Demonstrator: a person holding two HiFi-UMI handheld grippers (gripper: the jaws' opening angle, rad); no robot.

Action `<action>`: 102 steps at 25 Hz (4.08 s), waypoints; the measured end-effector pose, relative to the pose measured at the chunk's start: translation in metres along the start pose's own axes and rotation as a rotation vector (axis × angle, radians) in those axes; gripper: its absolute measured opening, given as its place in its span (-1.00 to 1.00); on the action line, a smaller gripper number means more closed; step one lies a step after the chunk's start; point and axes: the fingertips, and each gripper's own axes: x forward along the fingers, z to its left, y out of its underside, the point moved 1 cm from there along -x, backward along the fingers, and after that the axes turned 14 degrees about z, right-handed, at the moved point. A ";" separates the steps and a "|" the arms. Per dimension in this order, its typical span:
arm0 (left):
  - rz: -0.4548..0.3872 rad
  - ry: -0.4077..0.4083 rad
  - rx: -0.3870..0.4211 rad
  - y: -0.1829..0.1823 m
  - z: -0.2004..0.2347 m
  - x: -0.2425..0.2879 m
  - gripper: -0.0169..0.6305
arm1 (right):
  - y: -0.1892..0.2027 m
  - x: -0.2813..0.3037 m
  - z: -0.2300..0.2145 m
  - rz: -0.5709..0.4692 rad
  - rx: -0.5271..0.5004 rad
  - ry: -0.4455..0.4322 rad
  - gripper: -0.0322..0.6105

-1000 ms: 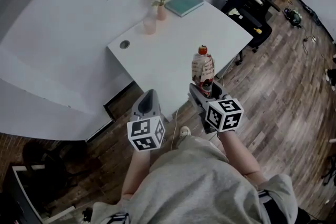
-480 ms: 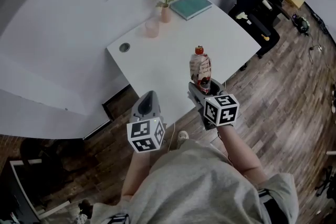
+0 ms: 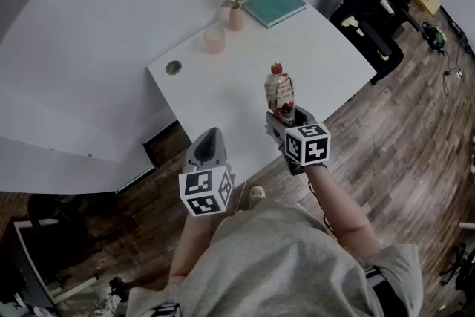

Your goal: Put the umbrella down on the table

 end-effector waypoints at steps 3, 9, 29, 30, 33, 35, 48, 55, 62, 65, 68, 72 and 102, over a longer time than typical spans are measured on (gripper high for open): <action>0.007 -0.009 -0.006 -0.001 0.000 0.008 -0.92 | 0.002 0.017 -0.012 0.042 -0.012 0.008 -0.05; 0.018 -0.024 -0.019 -0.001 -0.001 0.019 -0.92 | 0.006 0.049 -0.028 0.123 -0.039 0.015 -0.05; 0.041 -0.047 -0.024 -0.003 0.014 0.036 -0.92 | 0.029 0.132 -0.058 0.393 -0.058 0.090 -0.05; 0.040 -0.046 -0.024 -0.003 0.015 0.036 -0.92 | 0.031 0.134 -0.058 0.402 -0.053 0.091 -0.05; 0.040 -0.045 -0.026 -0.004 0.016 0.037 -0.92 | 0.032 0.136 -0.059 0.418 -0.049 0.090 -0.05; 0.041 -0.042 -0.025 -0.003 0.014 0.037 -0.92 | 0.033 0.137 -0.059 0.422 -0.051 0.084 -0.05; 0.045 -0.026 -0.004 0.000 0.007 0.018 -0.92 | 0.029 0.124 -0.054 0.396 -0.039 0.079 0.07; 0.042 -0.010 0.002 0.010 0.010 -0.003 -0.92 | 0.019 0.084 -0.036 0.281 -0.032 0.103 0.07; 0.030 0.016 0.017 0.021 0.007 -0.036 -0.92 | 0.017 0.032 0.007 0.166 -0.036 0.085 0.05; 0.022 0.024 0.021 0.027 0.009 -0.053 -0.92 | 0.023 0.008 0.030 0.117 -0.037 0.079 -0.01; 0.014 0.029 0.026 0.036 0.012 -0.070 -0.92 | 0.032 -0.013 0.055 0.075 -0.043 0.075 -0.09; 0.007 0.033 0.034 0.050 0.015 -0.095 -0.92 | 0.046 -0.044 0.086 0.017 -0.056 0.085 -0.29; -0.068 0.062 0.039 0.161 -0.004 -0.273 -0.92 | 0.175 -0.231 0.236 -0.237 -0.064 0.152 -0.89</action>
